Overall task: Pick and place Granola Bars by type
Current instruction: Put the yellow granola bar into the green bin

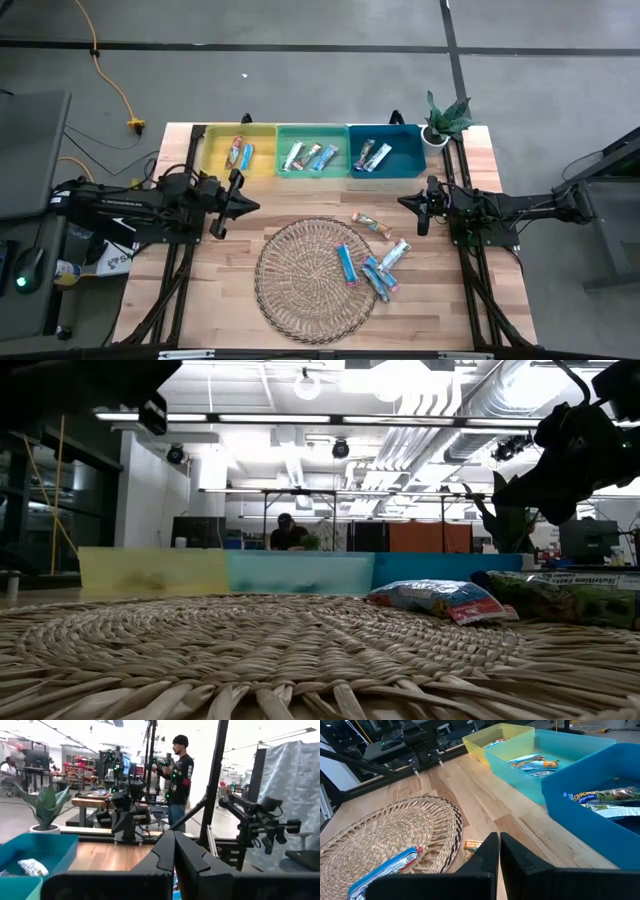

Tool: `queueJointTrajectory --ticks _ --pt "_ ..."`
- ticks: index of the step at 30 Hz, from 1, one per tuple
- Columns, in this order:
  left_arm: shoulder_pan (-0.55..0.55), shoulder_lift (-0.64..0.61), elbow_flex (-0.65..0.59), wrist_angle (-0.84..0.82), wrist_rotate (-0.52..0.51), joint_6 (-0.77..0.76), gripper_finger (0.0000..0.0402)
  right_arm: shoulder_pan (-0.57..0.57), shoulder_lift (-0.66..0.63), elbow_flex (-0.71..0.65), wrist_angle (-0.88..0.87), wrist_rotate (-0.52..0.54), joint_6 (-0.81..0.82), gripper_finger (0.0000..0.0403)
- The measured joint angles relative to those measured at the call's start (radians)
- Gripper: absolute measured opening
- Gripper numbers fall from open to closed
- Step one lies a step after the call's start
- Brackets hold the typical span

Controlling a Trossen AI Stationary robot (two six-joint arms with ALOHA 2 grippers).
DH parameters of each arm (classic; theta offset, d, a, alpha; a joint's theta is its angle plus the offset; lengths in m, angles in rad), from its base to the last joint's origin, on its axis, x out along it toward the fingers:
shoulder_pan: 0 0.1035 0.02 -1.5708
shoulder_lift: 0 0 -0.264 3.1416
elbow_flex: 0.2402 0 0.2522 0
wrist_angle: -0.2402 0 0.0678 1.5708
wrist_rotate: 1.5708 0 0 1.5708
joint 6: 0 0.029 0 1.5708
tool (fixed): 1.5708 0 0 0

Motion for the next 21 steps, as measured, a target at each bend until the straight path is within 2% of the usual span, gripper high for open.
queueJointTrajectory --ticks 13,21 --pt "0.000 -0.256 -0.150 0.001 -0.042 -0.030 0.0000 0.000 0.000 0.000 0.000 0.000 0.000 0.0000" --pt "0.000 -0.299 -0.164 -0.072 -0.054 -0.003 0.0000 0.000 0.000 0.000 0.000 0.000 0.000 0.0000"
